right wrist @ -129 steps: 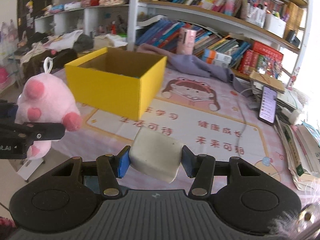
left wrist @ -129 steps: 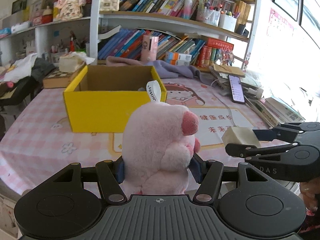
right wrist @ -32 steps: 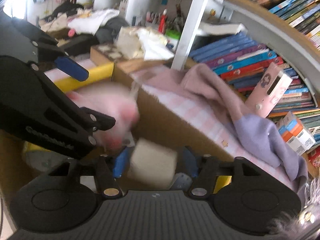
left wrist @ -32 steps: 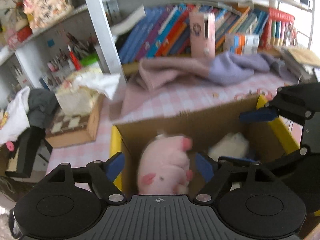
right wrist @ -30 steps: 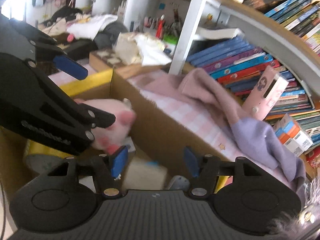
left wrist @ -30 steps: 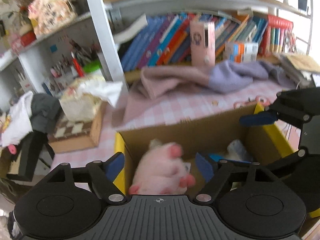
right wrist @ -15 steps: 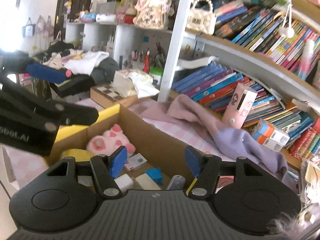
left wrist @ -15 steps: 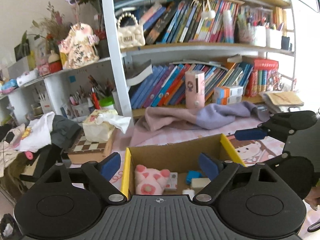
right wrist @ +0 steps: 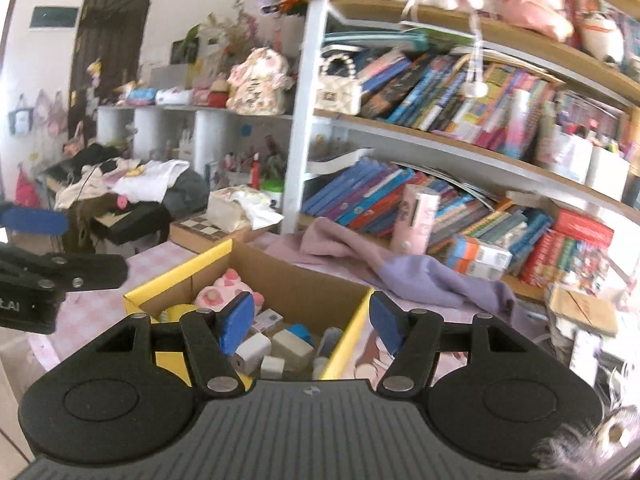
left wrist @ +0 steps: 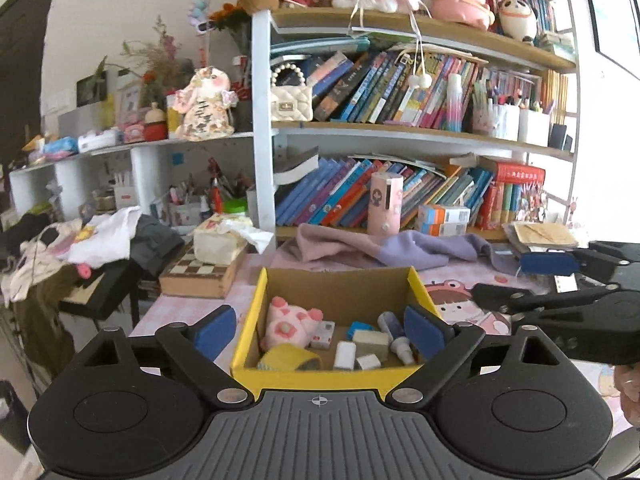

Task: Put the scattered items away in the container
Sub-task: 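Withdraw both open tools up and away from the yellow box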

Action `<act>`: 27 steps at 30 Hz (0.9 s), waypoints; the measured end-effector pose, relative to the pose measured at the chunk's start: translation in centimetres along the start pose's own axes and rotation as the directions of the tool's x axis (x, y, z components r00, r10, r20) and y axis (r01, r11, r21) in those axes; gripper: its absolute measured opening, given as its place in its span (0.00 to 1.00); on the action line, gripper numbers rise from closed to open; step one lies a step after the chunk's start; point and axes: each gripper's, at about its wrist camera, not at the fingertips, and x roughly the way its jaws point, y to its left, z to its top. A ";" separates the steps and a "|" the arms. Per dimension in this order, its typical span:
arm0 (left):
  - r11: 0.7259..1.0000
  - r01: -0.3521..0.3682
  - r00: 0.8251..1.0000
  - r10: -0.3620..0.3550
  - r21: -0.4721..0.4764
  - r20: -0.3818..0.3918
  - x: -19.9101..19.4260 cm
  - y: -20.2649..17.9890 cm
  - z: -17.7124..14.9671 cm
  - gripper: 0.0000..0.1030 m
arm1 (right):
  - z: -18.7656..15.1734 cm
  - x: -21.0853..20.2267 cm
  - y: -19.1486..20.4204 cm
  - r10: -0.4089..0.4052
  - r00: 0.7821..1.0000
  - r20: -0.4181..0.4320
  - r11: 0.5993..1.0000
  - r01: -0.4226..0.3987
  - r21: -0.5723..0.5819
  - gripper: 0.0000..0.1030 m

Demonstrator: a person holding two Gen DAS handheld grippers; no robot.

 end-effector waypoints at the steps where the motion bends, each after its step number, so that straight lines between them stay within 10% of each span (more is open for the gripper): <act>1: 1.000 0.000 1.000 0.000 -0.006 -0.001 -0.4 -0.1 -0.4 0.91 | -0.3 -0.7 -0.1 -0.009 1.000 0.003 1.000 0.009 0.009 0.60; 27: 0.999 0.023 0.995 -0.020 0.037 -0.094 -3.7 -7.4 -8.2 0.94 | -12.1 -11.2 -2.8 -0.256 0.954 -0.158 0.951 0.278 0.136 0.71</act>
